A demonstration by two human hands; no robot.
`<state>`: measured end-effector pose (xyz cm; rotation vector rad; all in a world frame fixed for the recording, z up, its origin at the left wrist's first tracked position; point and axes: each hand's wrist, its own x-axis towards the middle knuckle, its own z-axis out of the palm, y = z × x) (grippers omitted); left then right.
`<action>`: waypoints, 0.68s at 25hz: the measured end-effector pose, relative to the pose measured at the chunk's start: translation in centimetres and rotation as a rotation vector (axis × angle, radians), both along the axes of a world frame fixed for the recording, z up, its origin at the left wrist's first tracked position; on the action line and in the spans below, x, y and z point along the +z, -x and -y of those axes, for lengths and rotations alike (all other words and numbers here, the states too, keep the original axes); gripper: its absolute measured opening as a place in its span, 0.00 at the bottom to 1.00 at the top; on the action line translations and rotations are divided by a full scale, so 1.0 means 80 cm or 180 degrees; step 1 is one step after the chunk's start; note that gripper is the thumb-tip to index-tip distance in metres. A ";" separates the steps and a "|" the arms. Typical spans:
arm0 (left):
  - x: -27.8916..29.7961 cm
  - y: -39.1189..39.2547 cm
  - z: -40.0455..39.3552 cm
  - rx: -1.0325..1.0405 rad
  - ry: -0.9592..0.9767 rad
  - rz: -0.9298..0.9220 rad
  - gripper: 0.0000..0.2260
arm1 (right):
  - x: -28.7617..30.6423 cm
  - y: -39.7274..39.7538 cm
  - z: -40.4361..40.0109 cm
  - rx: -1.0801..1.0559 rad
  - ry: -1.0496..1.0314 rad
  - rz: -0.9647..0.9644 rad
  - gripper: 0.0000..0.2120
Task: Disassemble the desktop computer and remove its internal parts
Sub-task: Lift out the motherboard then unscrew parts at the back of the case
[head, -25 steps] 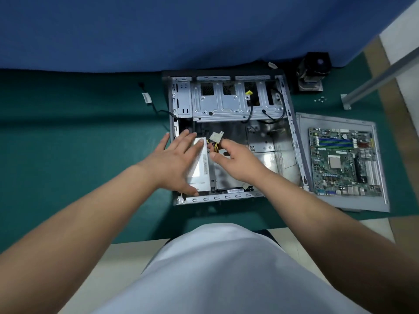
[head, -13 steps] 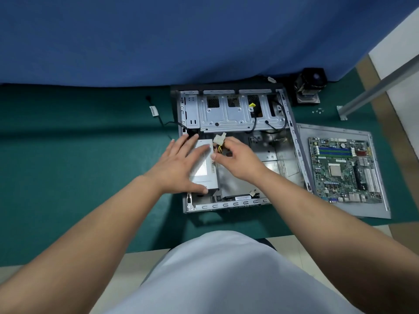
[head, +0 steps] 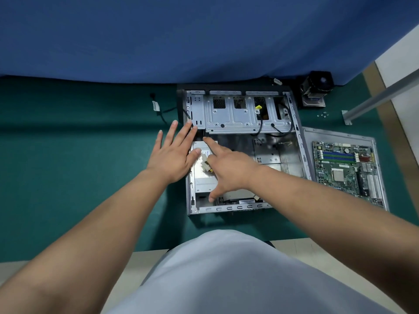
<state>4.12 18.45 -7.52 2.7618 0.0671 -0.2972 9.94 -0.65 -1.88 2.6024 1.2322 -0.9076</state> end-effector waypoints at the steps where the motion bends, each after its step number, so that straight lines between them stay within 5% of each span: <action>1: 0.000 -0.007 0.001 0.0034 -0.0020 -0.0011 0.31 | 0.000 -0.001 -0.002 -0.0016 0.0007 0.0013 0.54; 5: -0.004 -0.022 0.004 0.0105 -0.0105 0.0092 0.28 | -0.004 -0.001 0.001 -0.0043 -0.0036 -0.0107 0.54; 17: -0.011 -0.021 0.003 0.0284 0.0575 0.0002 0.27 | -0.004 -0.008 -0.004 0.0328 -0.0083 0.0333 0.34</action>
